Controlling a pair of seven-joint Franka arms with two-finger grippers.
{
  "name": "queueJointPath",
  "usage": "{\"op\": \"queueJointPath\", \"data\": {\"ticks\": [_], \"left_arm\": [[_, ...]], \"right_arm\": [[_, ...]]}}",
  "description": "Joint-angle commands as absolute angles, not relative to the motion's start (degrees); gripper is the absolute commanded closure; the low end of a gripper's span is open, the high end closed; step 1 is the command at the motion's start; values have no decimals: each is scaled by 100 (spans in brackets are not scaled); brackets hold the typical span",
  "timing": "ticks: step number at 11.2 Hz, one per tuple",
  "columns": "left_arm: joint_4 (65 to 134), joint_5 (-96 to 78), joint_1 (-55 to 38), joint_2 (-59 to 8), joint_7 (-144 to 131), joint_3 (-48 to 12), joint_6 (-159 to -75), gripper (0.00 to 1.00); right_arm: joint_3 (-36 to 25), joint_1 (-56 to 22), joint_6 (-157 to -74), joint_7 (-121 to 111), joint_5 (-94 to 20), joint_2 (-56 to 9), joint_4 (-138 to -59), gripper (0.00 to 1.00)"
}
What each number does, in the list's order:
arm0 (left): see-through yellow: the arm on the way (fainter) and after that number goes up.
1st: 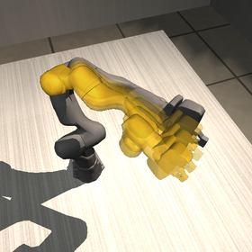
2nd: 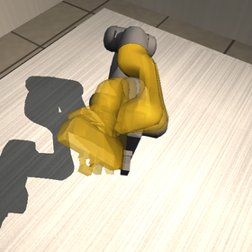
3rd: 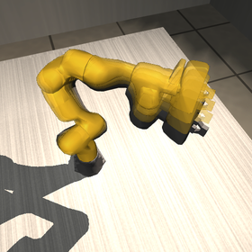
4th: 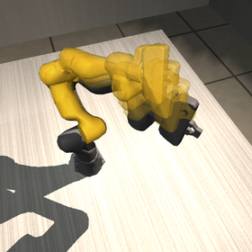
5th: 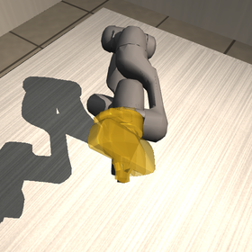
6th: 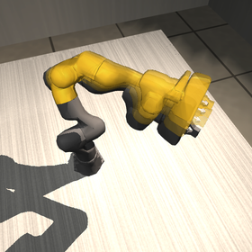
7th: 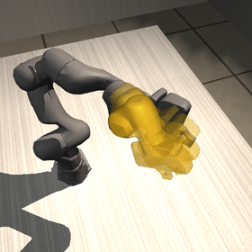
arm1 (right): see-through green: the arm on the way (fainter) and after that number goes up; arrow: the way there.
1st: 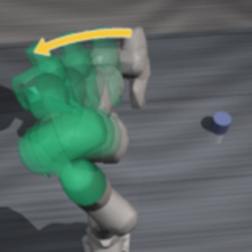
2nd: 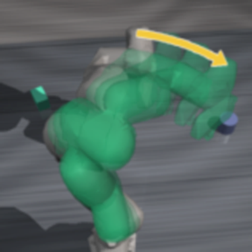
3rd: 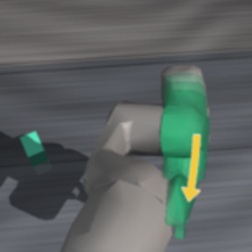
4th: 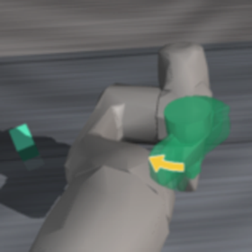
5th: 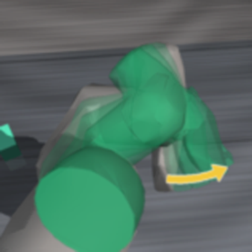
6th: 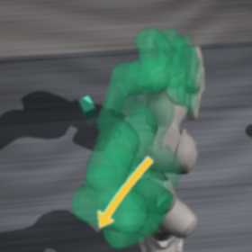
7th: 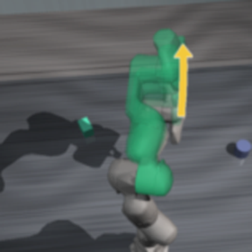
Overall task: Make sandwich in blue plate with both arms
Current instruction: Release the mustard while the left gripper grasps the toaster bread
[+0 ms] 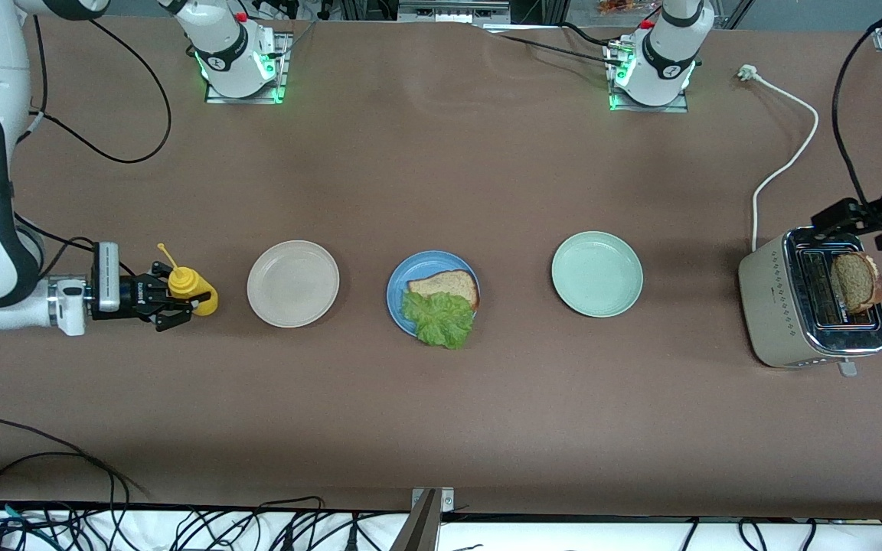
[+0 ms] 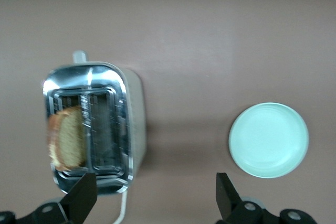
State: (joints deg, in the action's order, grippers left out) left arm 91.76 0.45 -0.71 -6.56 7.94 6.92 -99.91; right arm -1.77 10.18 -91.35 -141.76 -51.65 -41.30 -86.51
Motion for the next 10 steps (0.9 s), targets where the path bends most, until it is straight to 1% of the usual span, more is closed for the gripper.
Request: {"op": "queueJointPath", "data": {"ticks": [1, 5, 7, 10], "left_arm": [[9105, -298, -88, -966, 1922, 1413, -10344, 0], [9114, -299, 219, -1449, 2073, 1494, -10775, 0], [9141, -578, 377, -1677, 2468, 1546, -10942, 0], [9149, -799, 597, -1950, 2881, 1591, -11083, 0]], "right_arm": [[-53, 1274, -8965, -14817, -5423, -4525, -8578, 100], [17, 1520, -8938, -15406, -5423, -4930, -8718, 100], [9, 1582, -8956, -15573, -5423, -5106, -8719, 100], [18, 1617, -8939, -15627, -5423, -5186, -8719, 100]]}}
